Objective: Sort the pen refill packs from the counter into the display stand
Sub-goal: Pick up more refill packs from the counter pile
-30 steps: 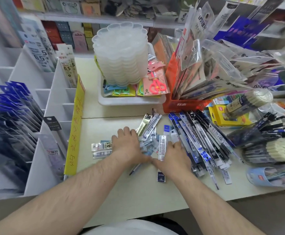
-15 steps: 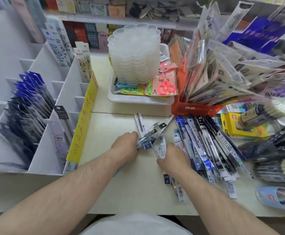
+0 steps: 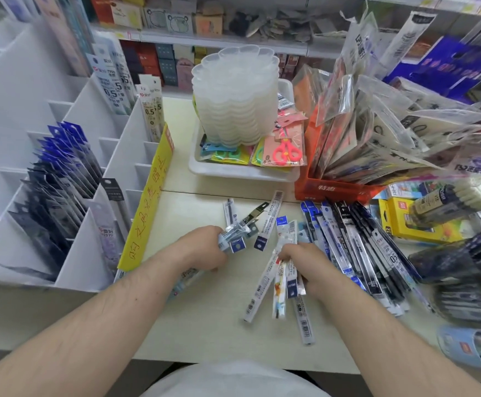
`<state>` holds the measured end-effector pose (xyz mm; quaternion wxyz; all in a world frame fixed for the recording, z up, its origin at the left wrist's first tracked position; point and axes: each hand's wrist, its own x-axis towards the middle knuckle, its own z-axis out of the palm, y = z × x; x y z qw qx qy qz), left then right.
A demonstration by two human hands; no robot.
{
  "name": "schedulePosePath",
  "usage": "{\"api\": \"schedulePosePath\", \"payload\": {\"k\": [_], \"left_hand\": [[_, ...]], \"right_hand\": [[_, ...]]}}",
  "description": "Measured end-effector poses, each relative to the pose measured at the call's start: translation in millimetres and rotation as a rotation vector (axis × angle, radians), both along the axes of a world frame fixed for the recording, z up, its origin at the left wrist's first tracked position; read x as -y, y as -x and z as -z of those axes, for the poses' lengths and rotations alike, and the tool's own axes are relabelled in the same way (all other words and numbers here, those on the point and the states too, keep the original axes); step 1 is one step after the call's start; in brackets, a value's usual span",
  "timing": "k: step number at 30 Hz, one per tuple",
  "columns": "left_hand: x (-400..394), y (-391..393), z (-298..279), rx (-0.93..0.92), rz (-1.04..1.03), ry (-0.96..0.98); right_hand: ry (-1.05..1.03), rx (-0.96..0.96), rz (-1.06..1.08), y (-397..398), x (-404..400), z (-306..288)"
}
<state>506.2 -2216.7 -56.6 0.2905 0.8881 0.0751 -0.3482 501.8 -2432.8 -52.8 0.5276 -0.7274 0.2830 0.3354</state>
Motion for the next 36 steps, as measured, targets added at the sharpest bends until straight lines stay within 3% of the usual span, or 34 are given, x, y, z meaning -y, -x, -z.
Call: {"api": "schedulePosePath", "payload": {"k": [5, 12, 15, 19, 23, 27, 30, 32, 36], "left_hand": [[-3.3, 1.8, 8.6, -0.22, -0.221, 0.429], [4.9, 11.8, 19.9, -0.331, -0.349, 0.814], [8.1, 13.8, 20.1, -0.355, -0.243, 0.916], [-0.2, 11.9, 24.8, -0.331, -0.228, 0.924], [-6.1, 13.2, 23.2, -0.382, -0.255, 0.998], [-9.3, 17.1, 19.8, -0.332, -0.329, 0.855], [-16.2, 18.7, 14.7, -0.175, -0.284, 0.504], [-21.0, 19.8, 8.1, -0.101, -0.186, 0.239], [-20.8, 27.1, -3.6, -0.106, 0.019, -0.067]], "right_hand": [[-0.158, -0.007, 0.093, 6.4, -22.7, -8.0], [-0.181, 0.082, 0.322, 14.1, -70.7, 0.9], [-0.145, 0.135, 0.369, 19.7, -88.3, 8.4], [-0.222, 0.071, 0.347, 24.5, -102.6, 16.7], [-0.073, 0.008, 0.241, 30.9, -103.7, 17.6], [0.21, 0.049, -0.096, 26.7, -93.8, 8.7], [0.213, 0.146, -0.141, 9.8, -69.4, 2.8], [0.374, 0.253, -0.114, -11.2, -51.1, 6.6], [0.622, 0.36, -0.305, -52.5, -45.6, 13.6]]}}
